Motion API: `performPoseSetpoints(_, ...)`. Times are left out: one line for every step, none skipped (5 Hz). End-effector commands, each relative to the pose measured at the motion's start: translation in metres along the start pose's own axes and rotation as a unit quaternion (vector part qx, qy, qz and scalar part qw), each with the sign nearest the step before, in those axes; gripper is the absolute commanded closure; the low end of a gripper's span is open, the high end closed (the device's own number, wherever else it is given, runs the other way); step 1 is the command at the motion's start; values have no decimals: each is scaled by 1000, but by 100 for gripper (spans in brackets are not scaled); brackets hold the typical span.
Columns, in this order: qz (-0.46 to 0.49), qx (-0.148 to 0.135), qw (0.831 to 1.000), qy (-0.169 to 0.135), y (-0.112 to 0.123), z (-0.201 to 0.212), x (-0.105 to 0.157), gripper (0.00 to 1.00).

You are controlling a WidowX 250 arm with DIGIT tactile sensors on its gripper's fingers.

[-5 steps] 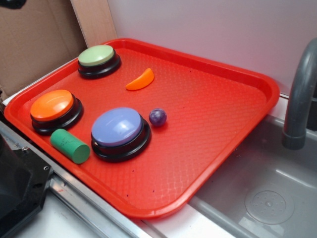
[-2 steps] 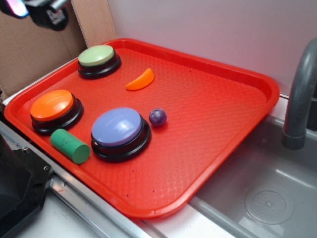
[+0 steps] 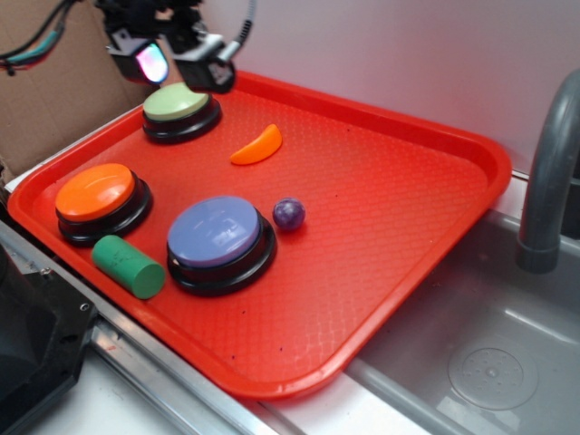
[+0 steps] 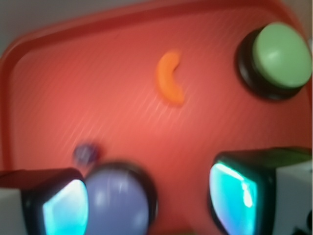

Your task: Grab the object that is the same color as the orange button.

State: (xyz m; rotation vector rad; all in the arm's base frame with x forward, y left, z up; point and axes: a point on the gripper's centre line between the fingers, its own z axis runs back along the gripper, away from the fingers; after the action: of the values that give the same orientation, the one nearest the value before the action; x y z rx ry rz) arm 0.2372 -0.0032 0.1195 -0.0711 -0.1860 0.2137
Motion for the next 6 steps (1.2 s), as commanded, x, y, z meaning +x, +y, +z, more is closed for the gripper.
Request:
performPoseSetpoints(-8, 32, 997, -65, -1, -39, 43, 0)
performPoseSetpoints(-8, 23, 997, -77, 4, -60, 52, 0)
performPoseSetpoints(-12, 7, 998, -64, 14, -81, 58, 0)
performPoseSetpoints(-14, 1, 998, -59, 19, -88, 61, 0)
performPoseSetpoints(-14, -12, 998, -61, 22, -91, 62, 0)
performPoseSetpoints(-3, -23, 998, -64, 24, -92, 59, 100)
